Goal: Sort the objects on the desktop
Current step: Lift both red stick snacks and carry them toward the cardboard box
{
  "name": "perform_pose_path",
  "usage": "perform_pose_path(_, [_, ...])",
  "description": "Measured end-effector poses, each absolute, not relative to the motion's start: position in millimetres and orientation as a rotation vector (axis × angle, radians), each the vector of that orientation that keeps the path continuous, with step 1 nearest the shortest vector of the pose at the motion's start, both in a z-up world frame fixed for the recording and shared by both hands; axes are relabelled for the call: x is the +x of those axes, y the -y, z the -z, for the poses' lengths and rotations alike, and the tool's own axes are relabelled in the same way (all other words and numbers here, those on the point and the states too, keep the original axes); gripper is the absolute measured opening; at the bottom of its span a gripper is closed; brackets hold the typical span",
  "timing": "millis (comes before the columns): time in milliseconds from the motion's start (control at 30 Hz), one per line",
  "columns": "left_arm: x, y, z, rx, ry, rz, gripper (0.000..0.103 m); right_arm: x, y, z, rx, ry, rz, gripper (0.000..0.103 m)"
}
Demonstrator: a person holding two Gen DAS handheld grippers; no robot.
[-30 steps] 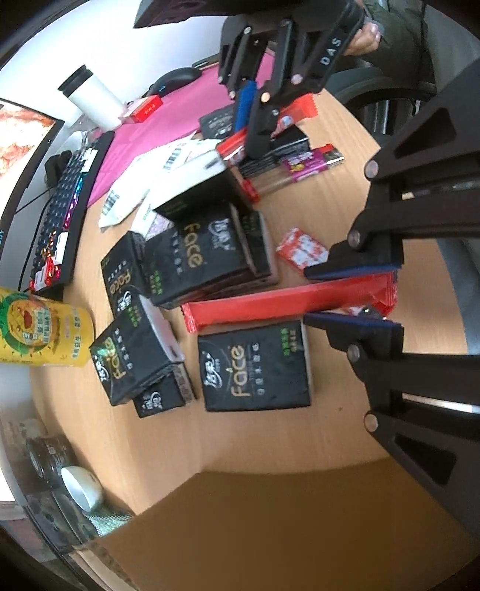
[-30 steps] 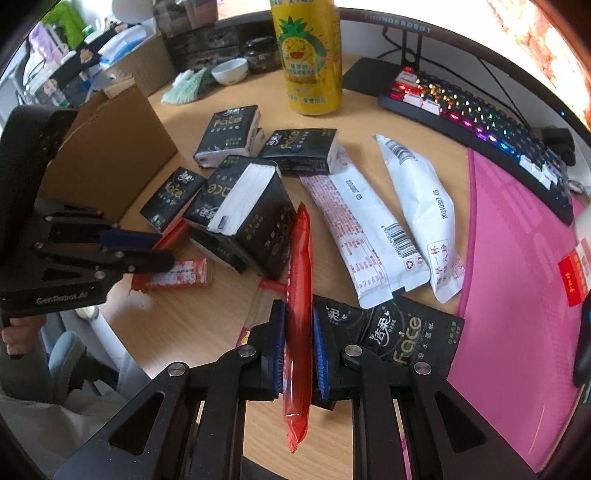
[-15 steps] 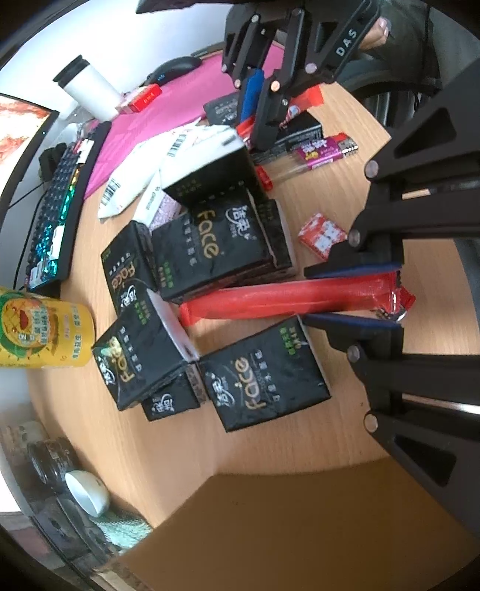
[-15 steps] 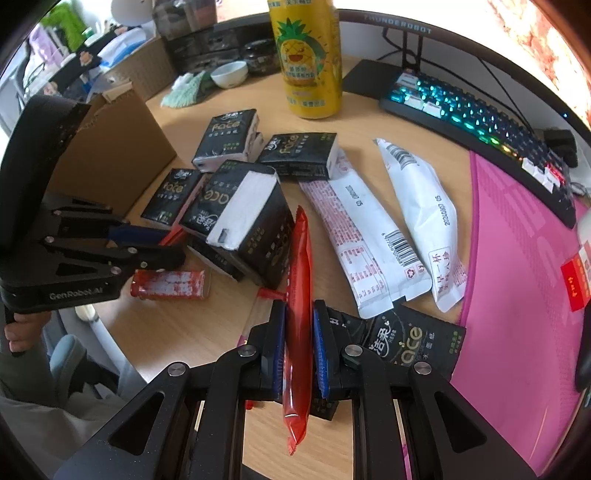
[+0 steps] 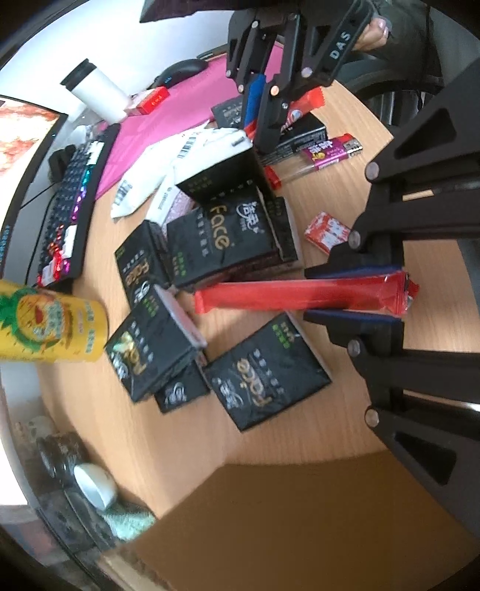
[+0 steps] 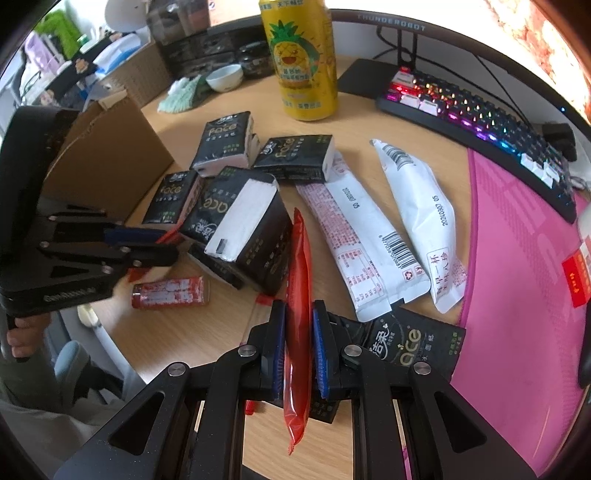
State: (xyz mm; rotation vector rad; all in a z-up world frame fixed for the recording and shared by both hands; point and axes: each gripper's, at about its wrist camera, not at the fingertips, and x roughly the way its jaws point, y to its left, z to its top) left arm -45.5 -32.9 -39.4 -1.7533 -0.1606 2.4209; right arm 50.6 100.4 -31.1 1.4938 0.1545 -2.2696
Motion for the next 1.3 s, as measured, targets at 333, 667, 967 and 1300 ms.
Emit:
perform_pose_path(333, [-23.2, 42.8, 15.9, -1.68, 0.194, -2.449, 0.016, 56.4, -99.0, 22.8, 1.478, -0.154, 2.28, 0.015])
perform_pose_path(667, [-12.6, 44.6, -2.6, -1.623, 0.202, -2.485, 0.016, 57.6, -97.0, 18.4, 1.472, -0.158, 2.286, 0.015])
perform_pose_path(967, [-0.1, 57.0, -40.2, -1.518, 0.221, -2.547, 0.016, 61.9, -94.4, 2.2, 1.434, -0.15, 2.294, 0.015])
perform_pose_path(1300, [29.0, 100.3, -84.9, -1.395, 0.291, -2.7, 0.016, 63.1, -40.9, -44.0, 1.275, -0.223, 2.209, 0.015])
